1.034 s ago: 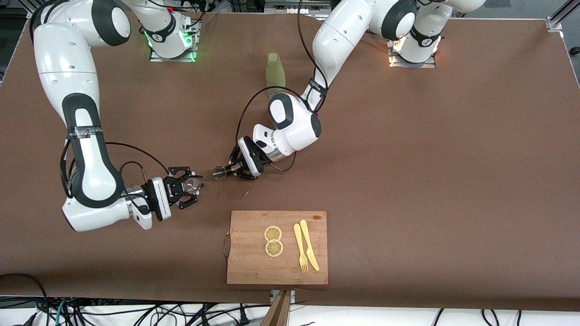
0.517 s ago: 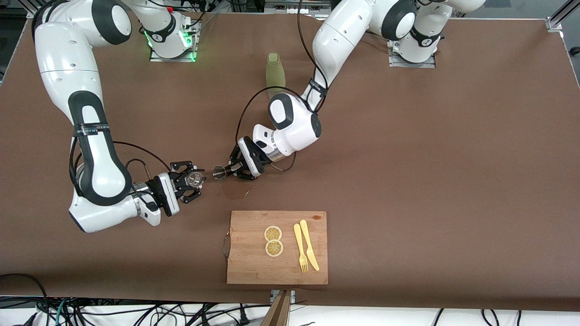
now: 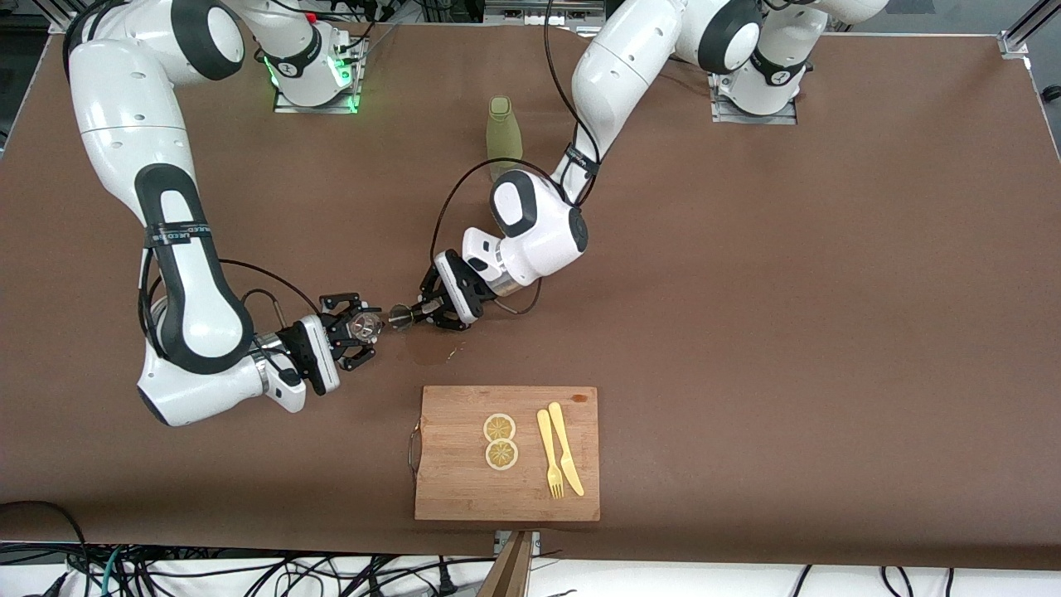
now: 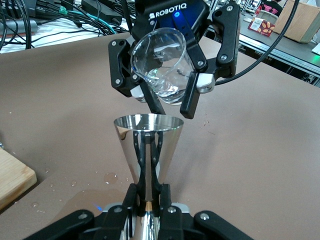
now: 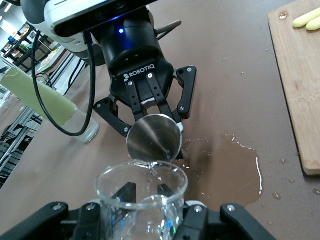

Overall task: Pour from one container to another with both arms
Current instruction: 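Tilt the glass cup over the jigger with the right gripper to pour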

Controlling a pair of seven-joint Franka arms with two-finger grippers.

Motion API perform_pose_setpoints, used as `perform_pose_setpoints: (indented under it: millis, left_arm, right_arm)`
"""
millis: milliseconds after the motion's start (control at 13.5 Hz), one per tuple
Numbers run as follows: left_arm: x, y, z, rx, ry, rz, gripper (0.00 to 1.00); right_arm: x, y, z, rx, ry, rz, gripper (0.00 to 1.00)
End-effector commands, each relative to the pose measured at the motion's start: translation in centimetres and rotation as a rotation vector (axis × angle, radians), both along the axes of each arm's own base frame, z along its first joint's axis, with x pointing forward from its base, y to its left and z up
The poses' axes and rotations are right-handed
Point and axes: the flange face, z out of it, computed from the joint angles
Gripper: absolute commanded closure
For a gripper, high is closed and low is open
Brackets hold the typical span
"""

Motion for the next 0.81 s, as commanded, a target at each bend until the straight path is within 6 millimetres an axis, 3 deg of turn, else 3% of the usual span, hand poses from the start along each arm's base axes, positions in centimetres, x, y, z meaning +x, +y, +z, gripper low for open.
perform_pose_setpoints:
  millis: [0, 369, 739]
  left_arm:
    - [0.3, -0.4, 0.2, -0.022, -0.009, 0.020, 1.00]
    - [0.4, -0.4, 0.4, -0.023, -0.010, 0.021, 1.00]
    - [0.5, -0.3, 0.4, -0.024, -0.011, 0.022, 1.00]
  right_arm:
    - [0.3, 1.2, 0.6, -0.024, -0.009, 0.011, 0.70]
    - [-0.2, 3.0, 0.8, -0.076, -0.018, 0.052, 0.70]
    - [-0.1, 3.0, 0.7, -0.116, -0.023, 0.055, 0.70]
